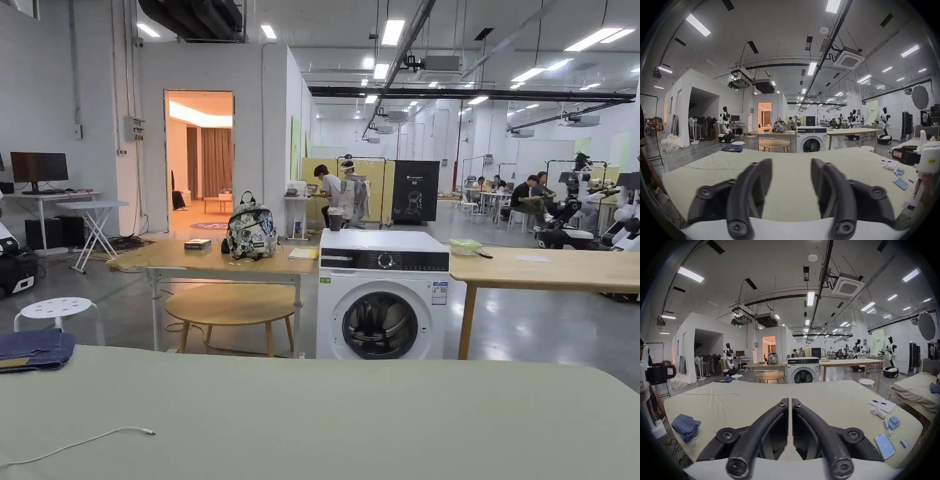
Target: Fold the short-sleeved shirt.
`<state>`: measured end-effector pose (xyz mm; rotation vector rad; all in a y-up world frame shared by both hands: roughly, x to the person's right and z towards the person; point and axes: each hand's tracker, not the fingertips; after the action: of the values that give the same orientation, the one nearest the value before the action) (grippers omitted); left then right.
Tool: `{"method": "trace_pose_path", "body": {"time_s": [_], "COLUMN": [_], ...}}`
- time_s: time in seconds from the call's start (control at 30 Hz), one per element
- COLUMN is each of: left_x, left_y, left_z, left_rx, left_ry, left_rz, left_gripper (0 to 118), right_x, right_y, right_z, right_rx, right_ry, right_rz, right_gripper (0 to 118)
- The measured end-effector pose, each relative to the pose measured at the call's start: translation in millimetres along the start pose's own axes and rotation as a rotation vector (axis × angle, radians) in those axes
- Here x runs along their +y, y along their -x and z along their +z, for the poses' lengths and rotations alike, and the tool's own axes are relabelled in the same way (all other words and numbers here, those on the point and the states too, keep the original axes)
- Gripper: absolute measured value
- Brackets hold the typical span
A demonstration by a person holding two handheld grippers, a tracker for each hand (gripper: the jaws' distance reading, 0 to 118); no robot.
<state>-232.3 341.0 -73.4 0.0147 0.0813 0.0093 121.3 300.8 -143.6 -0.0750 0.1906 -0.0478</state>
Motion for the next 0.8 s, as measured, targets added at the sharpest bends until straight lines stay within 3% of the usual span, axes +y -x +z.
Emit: {"method": "trace_pose_path", "body": {"time_s": [0.07,0.13,0.17,0.2,0.3,0.5,0.8], "left_x": [0,0,0,0,-1,-2,-2], "left_y": [0,0,0,0,0,-4,-1], "left_z": [2,3,3,3,2,2,1], "left_rx": [0.000,-0.001,-0.002,-0.004,-0.013,-0.021,-0.039], "left_ry": [-0.006,-0.012,-0.013,-0.013,-0.005,-0.010,0.005], "left_rz": [-0.008,-0.005,-0.001,0.003,0.001,0.000,0.043], "left_gripper": [60,70,77,87,104,104,104], "right_x": [-1,-1,-1,-1,1,5,7], "right_y": [-4,-4,-4,-4,-1,7,3], "right_z": [3,4,3,3,9,9,6], "right_rx": [0.046,0.032,0.030,0.031,0.025,0.037,-0.031], "right_ry": [-0.019,-0.025,-0.020,-0.028,-0.068,-0.069,-0.038], "right_rz": [-0.035,-0.068,-0.067,-0.068,-0.036,-0.008,-0.006], "right_gripper": [28,85,105,118,118,118,118]}}
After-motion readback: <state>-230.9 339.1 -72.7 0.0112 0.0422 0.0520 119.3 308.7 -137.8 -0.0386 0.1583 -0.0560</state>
